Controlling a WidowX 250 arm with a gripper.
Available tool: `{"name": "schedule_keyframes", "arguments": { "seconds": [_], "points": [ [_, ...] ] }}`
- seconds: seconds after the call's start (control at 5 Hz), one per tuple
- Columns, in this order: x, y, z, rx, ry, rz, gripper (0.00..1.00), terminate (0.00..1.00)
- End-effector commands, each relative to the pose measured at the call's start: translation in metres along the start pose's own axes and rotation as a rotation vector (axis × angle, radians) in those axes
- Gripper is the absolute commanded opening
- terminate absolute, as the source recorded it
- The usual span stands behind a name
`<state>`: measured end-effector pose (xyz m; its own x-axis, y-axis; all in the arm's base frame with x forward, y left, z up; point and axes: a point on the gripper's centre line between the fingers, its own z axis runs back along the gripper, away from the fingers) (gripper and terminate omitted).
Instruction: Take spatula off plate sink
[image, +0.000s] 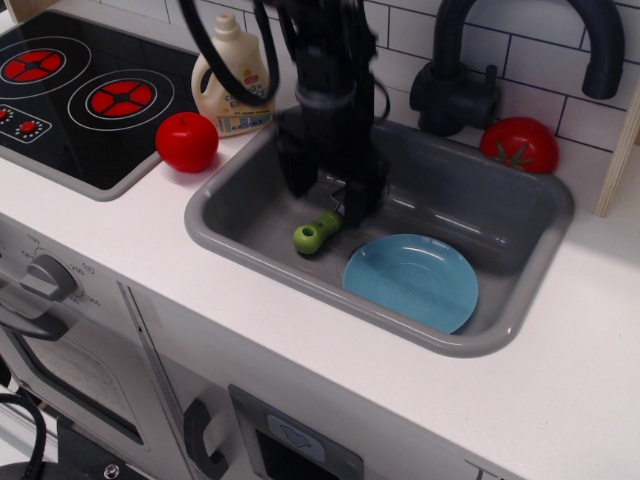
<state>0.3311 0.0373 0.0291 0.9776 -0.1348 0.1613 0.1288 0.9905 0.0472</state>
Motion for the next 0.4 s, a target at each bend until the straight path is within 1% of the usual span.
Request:
{"name": "schedule_keyframes", "arguments": {
  "seconds": [0.0, 0.2],
  "points": [
    [-0.0016, -0.0017, 0.0537, -0.036, -0.100, 0.020, 1.00, 0.00],
    [-0.0016, -0.0017, 0.0537, -0.036, -0.100, 0.020, 1.00, 1.00]
  ]
}}
